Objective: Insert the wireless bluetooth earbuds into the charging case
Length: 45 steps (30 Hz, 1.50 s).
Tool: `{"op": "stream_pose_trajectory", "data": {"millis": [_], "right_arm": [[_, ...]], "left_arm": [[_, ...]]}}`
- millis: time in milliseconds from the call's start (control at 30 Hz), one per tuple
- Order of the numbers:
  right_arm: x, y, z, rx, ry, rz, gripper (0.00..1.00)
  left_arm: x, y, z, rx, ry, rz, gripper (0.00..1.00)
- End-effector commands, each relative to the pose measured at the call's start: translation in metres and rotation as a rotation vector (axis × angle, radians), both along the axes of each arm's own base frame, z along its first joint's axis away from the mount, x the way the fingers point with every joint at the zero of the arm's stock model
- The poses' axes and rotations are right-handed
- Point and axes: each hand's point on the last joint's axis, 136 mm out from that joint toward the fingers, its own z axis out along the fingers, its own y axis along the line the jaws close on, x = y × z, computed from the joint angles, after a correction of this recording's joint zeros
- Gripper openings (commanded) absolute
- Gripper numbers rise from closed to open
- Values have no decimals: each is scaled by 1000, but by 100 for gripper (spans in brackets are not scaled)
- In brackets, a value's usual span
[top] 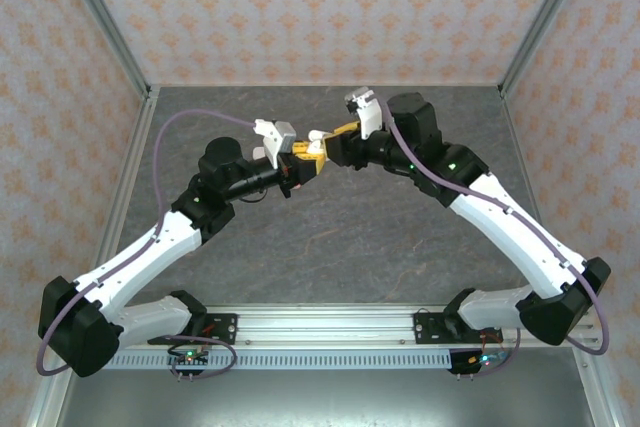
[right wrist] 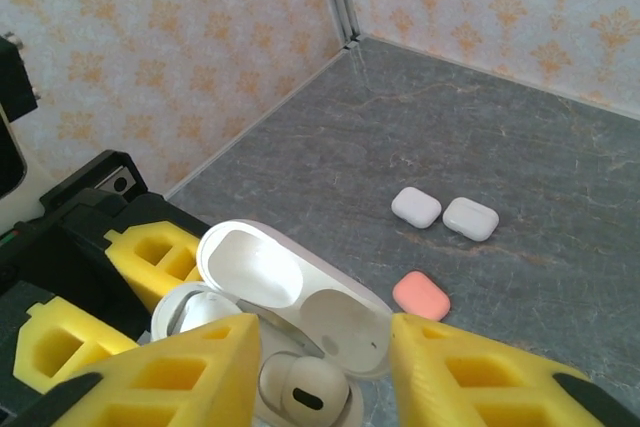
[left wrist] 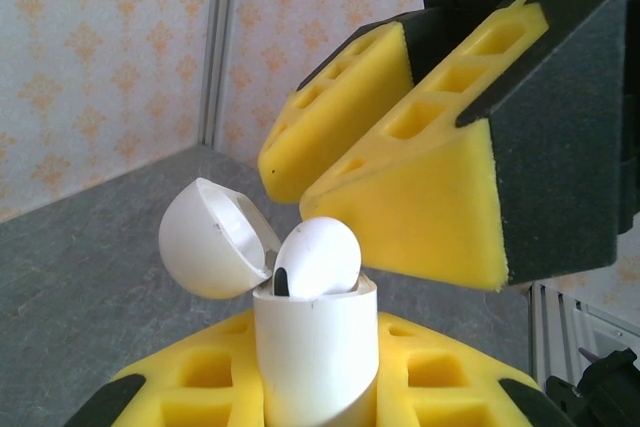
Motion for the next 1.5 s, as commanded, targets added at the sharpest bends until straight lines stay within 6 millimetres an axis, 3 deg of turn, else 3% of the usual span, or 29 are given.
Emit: {"op": "stream_pose_trajectory", "data": {"millis": [0, 200, 333, 433, 533, 667, 933, 1467], "right_arm": [[1, -5, 24, 60, -11, -8, 44], [4, -18, 40, 145, -3, -26, 61], [8, -31, 42, 183, -1, -63, 83], [14, -41, 32, 183, 14, -110, 99], [22, -48, 22, 182, 38, -145, 99], [25, -61, 25, 233, 49, -186, 99], [40, -77, 33, 500, 132, -139, 99], [31, -51, 41, 672, 224, 79, 99]], "left_arm": [[-8, 0, 21, -48, -68, -16, 2], [-9, 1, 23, -54, -71, -16, 2], [-9, 1, 25, -59, -74, -16, 2], [-9, 1, 26, -60, -77, -13, 2], [-8, 2, 25, -57, -84, -7, 2], [-6, 2, 28, -64, -96, 1, 2], [-5, 5, 41, -109, -128, 20, 2], [-6, 9, 67, -232, -173, 27, 1]]}}
